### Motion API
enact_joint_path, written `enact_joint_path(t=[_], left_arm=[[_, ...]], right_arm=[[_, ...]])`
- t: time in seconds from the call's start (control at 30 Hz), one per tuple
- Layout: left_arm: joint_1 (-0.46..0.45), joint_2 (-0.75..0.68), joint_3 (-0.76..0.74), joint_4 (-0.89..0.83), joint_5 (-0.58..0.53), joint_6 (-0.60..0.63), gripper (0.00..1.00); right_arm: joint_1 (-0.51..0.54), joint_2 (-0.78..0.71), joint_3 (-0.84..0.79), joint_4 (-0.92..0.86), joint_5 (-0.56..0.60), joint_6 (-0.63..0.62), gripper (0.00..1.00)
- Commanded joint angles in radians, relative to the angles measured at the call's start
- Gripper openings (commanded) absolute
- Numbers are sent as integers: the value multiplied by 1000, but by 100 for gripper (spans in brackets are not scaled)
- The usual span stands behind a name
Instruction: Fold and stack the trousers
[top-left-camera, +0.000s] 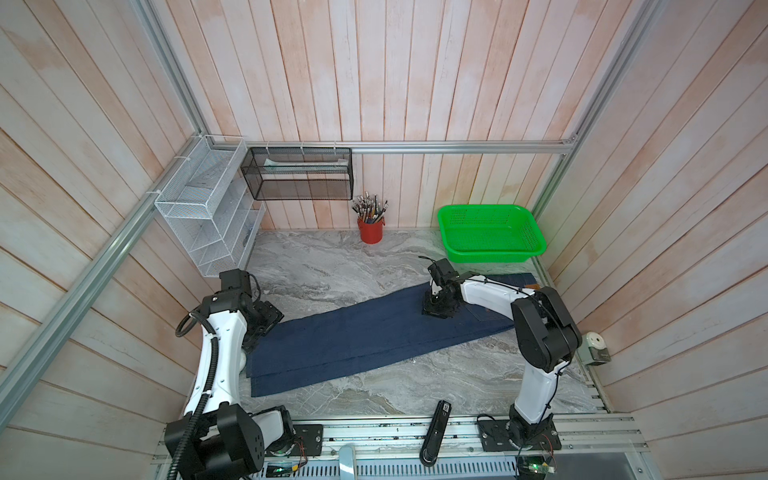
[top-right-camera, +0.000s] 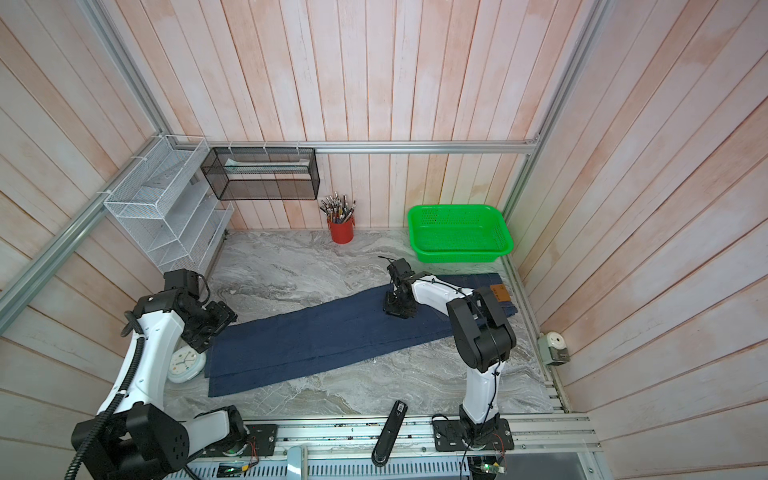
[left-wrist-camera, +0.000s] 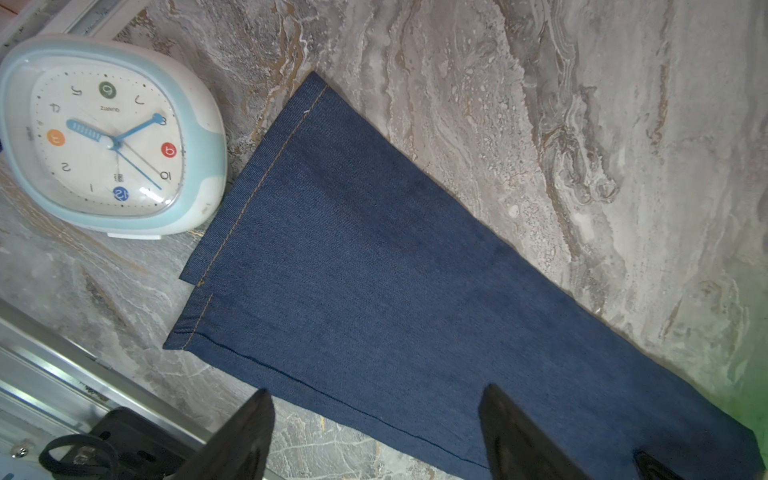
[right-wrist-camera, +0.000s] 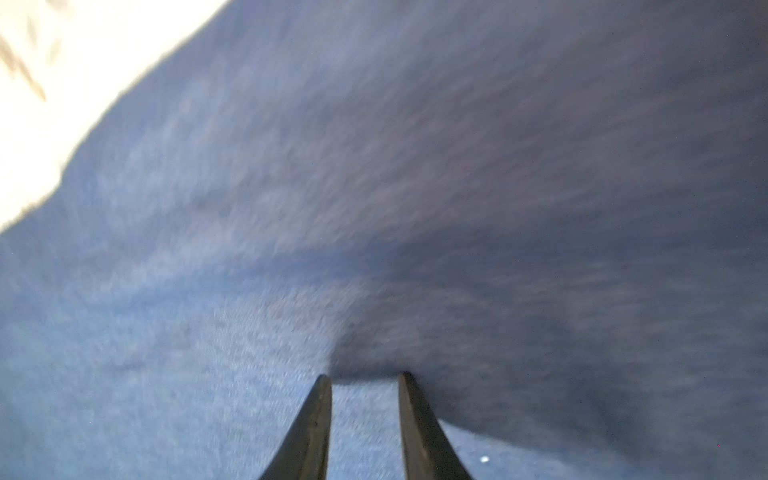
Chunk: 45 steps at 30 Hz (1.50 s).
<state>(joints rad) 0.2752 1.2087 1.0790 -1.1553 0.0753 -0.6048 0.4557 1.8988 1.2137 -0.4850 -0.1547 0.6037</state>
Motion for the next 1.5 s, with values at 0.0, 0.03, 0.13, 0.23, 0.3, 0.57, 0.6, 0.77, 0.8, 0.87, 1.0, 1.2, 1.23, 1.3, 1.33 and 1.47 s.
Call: enact_joint_path(t=[0.0,0.03,0.13,0.23,0.3,0.57,0.6,0.77,0.8,0.87,1.0,1.2,1.23,1.3,1.33,1.47], left_arm=[[5,-1,34,2,16,12,80],[5,2,35,5,19,13,80],[5,10,30,22,34,11,81],[5,25,15,40,43,15,81],[5,39,-2,53,50,20,81],[5,142,-152,210,177,62,81],[3,155,-168,221,189,68,81],[-4,178,-249,277,232,88,75],[-5,182,-260,283,232,88,74],[-13,195,-261,286,232,84,73],[-15,252,-271,298,224,71,73],[-21,329,-269,314,200,68,73],[-27,334,-270,320,196,66,72],[-45,344,-279,344,210,64,67],[-59,352,-286,362,221,61,64],[-129,390,-318,432,265,25,45]], right_arm=[[-92,58,-76,-15,130,40,32],[-117,54,-94,-7,129,48,32],[-184,37,-142,18,140,71,32],[-236,15,-169,25,154,79,32],[-258,-1,-181,29,154,76,32],[-266,-28,-169,16,138,67,32],[-267,-32,-168,16,134,67,32],[-267,-52,-161,7,121,64,32],[-266,-54,-158,4,119,64,32],[-265,-60,-154,1,117,64,32],[-265,-67,-147,0,113,62,32],[-265,-69,-151,5,99,65,32],[-265,-71,-155,9,94,65,32],[-265,-71,-155,11,90,65,32],[-265,-70,-152,11,89,63,32],[-265,-73,-145,7,87,56,32]])
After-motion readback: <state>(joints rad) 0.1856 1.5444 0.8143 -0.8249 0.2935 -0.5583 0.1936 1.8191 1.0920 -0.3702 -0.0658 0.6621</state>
